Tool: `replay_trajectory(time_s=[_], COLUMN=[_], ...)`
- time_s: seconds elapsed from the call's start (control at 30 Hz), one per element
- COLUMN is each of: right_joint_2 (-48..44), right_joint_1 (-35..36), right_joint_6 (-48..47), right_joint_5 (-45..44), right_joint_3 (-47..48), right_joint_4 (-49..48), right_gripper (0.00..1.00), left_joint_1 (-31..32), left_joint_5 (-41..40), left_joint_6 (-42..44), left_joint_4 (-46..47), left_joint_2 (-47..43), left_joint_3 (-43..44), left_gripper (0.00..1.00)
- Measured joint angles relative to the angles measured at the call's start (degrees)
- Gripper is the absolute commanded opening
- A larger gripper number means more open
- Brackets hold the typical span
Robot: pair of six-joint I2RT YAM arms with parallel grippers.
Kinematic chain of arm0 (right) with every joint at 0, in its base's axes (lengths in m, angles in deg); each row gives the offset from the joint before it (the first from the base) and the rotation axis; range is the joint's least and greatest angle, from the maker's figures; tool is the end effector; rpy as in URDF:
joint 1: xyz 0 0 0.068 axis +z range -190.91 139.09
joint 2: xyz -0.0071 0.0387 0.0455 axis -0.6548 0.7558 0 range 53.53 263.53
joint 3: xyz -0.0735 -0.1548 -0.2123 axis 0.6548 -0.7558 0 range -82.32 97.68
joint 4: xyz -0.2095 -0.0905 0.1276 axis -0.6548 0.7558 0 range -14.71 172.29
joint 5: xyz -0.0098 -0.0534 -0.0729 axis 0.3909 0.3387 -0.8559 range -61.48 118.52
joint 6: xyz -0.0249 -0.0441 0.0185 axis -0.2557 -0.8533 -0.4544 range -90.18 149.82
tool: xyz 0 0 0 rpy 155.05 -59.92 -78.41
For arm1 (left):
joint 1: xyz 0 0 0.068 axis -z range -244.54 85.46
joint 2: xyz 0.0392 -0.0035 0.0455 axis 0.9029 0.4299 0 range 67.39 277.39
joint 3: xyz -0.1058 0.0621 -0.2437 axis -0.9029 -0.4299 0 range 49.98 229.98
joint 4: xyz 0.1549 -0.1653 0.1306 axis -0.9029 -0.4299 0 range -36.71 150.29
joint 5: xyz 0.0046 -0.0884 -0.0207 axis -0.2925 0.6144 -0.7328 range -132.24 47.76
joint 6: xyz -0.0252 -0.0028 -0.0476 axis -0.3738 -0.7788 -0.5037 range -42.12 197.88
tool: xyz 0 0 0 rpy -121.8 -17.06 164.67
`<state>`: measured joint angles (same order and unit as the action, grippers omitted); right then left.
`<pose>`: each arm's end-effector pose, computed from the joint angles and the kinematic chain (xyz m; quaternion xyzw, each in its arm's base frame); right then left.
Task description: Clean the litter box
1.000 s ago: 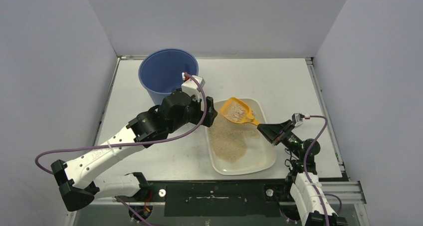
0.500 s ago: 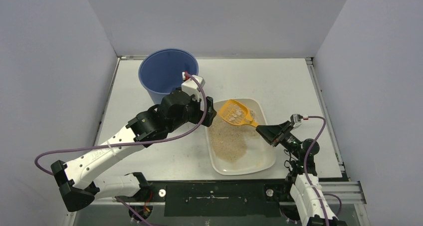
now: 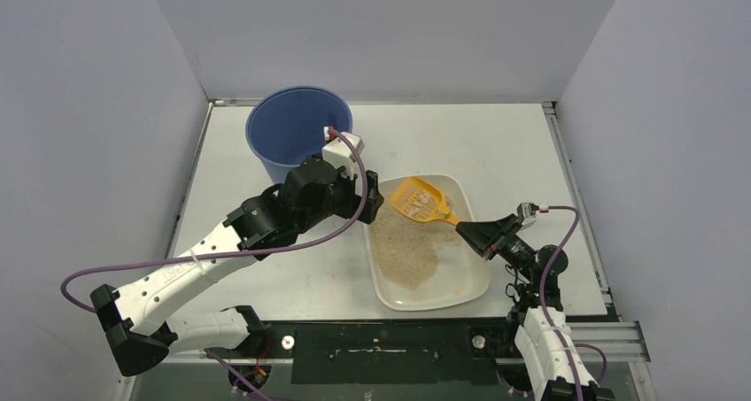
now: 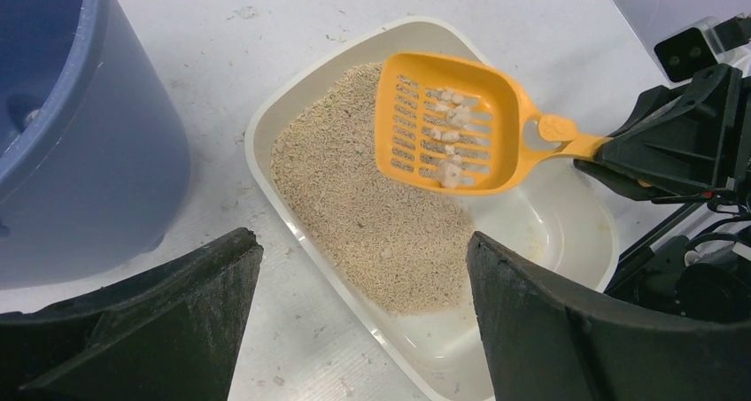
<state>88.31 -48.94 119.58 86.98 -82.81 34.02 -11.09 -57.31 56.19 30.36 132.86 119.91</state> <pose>0.1329 0.0117 0.1813 0.2014 0.6574 0.6713 0.2768 0.1550 -0.1937 0.3860 0.1621 0.8254 -0.2348 0.4871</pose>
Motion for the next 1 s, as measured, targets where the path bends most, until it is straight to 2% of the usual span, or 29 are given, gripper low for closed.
replay_trajectory(time_s=[0.1,0.2,0.33,0.77,1.0], right_joint_2=[-0.11,-1.81,-0.63,2.4,7.58], right_joint_1=[-0.11,0.0,-0.15,0.31,3.61], right_joint_6=[1.38,-2.6,-1.11,-3.72,-6.75], right_joint_5=[-0.59,-0.28,-0.57,-0.57,-2.75], right_joint_3=[0.0,0.0,0.07,0.17,8.24], right_joint_4=[-1.97,3.78,0.92,2.43,6.12], right_gripper=[0.0,0.0,0.0,0.0,0.0], left_joint_1=[-0.04,-0.04,-0.04,-0.04,-0.07], left_joint_5=[0.0,-0.04,-0.11,-5.64,-12.48], left_joint_6=[0.39,0.96,1.44,4.85,7.06], left_joint_4=[-0.02,0.0,-0.02,0.26,1.79], left_joint_2=[0.0,-0.04,-0.15,-5.42,-13.31], left_joint_3=[0.0,0.0,0.0,-0.31,-3.54], left_gripper=[0.84,0.84,0.85,0.85,0.87])
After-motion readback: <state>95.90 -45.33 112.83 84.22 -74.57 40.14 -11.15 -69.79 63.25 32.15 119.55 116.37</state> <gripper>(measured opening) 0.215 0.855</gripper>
